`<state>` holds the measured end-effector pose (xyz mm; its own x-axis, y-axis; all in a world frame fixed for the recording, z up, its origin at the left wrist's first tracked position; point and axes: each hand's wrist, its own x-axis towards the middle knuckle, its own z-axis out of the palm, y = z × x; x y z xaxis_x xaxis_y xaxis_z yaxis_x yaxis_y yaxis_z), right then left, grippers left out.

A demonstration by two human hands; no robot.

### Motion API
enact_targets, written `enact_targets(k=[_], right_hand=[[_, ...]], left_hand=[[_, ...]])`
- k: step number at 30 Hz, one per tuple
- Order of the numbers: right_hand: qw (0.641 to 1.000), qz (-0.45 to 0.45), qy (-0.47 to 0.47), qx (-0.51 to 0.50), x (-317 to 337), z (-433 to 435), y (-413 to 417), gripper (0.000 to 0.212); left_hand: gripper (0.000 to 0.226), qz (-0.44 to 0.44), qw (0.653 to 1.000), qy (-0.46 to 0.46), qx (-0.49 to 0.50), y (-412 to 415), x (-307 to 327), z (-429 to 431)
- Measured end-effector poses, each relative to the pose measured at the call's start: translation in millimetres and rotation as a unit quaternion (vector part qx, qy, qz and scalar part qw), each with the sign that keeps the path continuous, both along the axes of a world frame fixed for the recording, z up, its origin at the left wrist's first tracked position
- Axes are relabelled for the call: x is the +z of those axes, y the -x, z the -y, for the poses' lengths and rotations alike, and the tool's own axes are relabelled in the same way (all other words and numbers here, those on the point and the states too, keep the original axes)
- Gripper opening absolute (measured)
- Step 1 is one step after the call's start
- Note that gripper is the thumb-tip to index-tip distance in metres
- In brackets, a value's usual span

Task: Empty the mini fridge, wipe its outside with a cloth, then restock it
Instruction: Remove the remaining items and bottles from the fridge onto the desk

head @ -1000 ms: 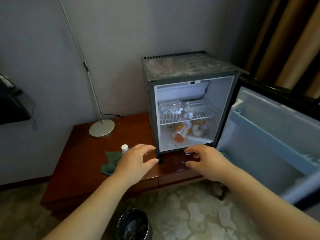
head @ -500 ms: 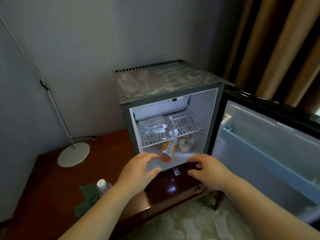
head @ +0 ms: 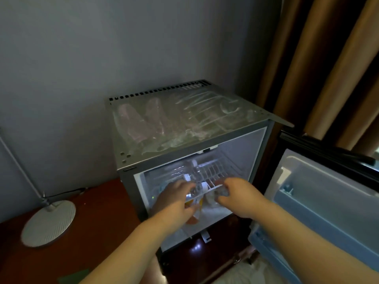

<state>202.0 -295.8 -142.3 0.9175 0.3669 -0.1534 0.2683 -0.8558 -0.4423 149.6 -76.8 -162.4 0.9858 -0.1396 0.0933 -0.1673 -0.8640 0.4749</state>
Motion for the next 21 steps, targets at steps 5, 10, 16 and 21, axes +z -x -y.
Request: enact_targets(k=[5,10,16,21], right_hand=[[0.993,0.031,0.096,0.068,10.0,-25.2,-54.3,0.040],[0.995,0.035,0.052,0.081,-1.4,-32.3,-80.1,0.041],[0.988,-0.006,0.080,0.131,-39.6,-38.5,-74.0,0.047],[0.994,0.005,0.029,0.103,-48.4,-39.8,-74.3,0.038]], left_hand=[[0.056,0.030,0.998,-0.036,0.052,-32.8,-8.8,6.7],[0.055,0.031,0.995,-0.062,0.072,-49.1,-16.8,5.0],[0.049,-0.003,0.990,-0.113,0.080,-48.2,-25.4,-0.4],[0.050,-0.019,0.986,-0.153,0.069,-51.5,-28.2,-0.4]])
